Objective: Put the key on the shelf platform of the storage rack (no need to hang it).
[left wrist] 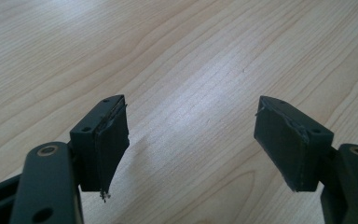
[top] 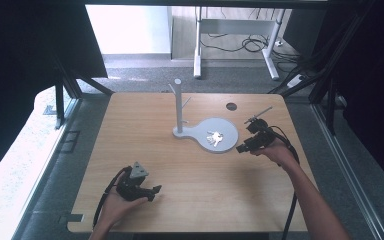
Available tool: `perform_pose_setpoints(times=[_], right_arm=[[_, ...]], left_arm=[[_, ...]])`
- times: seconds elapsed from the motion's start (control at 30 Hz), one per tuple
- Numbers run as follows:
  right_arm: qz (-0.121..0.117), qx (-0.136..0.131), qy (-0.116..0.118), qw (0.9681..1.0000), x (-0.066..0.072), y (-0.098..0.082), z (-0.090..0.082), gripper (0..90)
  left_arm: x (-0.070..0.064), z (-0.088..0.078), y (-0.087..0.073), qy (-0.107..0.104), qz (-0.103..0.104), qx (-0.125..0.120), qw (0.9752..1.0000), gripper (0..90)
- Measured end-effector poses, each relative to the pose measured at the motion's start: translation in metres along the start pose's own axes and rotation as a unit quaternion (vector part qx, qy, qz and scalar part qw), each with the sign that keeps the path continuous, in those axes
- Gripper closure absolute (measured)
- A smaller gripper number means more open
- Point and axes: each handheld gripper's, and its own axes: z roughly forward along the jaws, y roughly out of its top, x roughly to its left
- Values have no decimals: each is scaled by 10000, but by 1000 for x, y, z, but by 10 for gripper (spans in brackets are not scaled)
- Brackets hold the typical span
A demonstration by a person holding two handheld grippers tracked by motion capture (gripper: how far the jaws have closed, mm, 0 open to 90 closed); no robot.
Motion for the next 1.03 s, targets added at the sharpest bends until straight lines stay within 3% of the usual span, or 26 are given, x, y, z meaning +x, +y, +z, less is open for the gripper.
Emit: perform_pose_setpoints(times=[0.2,0.43,0.6,0.63,0.83,1.03], right_arm=[[93,-205,38,9997,-3,-31,-8,486],[308,-305,94,9990,-9,-72,-2,485],[316,-371,-7,9988,-5,-102,1,485],[319,-391,-118,9987,-3,-111,2,487],[419,-605,3,9973,3,-132,7,491],[410,-706,-31,9967,5,-131,9,481]], left_arm=[[0,0,0,5,25,29,10000,262],[-2,4,0,2,11,65,10000,262],[-2,5,0,24,22,93,10000,262],[-2,5,0,32,20,94,9999,262],[-1,3,-1,63,-4,85,9999,262],[1,2,-1,85,-7,85,9999,262]])
